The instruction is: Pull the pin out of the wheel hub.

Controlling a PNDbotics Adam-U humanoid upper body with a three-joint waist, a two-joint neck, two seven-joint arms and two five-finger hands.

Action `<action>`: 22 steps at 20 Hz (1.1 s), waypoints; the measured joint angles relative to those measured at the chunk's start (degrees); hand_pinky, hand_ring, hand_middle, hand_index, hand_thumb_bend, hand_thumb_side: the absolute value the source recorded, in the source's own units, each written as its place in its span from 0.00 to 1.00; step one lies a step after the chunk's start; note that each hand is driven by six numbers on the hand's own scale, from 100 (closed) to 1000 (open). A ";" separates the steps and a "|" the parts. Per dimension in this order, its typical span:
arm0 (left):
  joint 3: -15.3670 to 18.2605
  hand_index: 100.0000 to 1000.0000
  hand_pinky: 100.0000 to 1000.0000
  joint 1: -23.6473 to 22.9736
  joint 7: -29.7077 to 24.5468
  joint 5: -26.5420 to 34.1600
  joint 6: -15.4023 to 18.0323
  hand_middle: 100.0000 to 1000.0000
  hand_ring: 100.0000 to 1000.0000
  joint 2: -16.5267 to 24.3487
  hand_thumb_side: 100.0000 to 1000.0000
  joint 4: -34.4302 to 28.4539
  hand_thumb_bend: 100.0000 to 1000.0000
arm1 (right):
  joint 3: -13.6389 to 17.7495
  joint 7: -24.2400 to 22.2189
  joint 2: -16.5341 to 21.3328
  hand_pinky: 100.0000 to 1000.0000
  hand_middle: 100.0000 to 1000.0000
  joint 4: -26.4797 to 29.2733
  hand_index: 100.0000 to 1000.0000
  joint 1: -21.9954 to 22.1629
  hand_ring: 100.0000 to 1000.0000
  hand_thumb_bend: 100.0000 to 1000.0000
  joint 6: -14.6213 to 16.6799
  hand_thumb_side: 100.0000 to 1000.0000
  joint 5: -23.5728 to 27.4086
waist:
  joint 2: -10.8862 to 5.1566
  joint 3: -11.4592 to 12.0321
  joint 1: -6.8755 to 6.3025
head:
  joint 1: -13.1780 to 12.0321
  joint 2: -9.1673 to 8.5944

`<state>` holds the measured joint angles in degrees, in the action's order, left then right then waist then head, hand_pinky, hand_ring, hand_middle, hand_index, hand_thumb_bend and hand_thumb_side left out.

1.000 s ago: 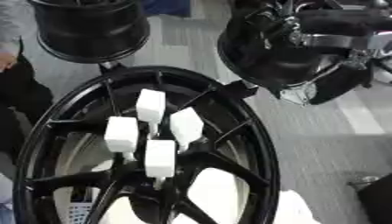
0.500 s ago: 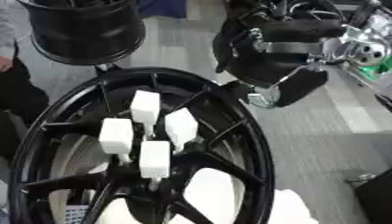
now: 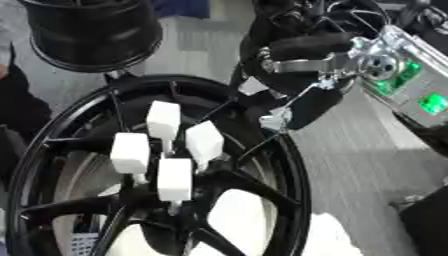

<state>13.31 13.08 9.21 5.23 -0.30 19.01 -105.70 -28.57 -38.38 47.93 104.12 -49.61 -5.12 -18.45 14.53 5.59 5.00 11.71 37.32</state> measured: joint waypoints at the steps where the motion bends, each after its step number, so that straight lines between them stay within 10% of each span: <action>1: 0.04 0.79 0.77 -0.19 0.05 0.09 -0.02 0.56 0.67 -0.01 0.64 0.37 0.00 | -0.15 -0.06 -0.37 0.88 0.79 -0.13 0.83 -0.10 0.86 0.00 -0.46 0.36 -0.38 | -0.15 -0.38 -0.03 | -0.22 0.18; 22: 1.42 0.79 0.77 -3.51 0.91 -0.41 0.37 0.56 0.67 -0.42 0.65 3.03 0.00 | 0.72 -0.84 -5.13 0.90 0.81 9.43 0.84 1.53 0.88 0.00 -8.90 0.26 -5.21 | -0.77 -7.10 -0.95 | -7.76 1.93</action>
<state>14.73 9.57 10.12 4.82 0.08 18.59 -102.67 -27.85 -39.23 42.80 113.55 -48.07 -14.02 -23.66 13.76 -1.51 4.05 3.96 39.25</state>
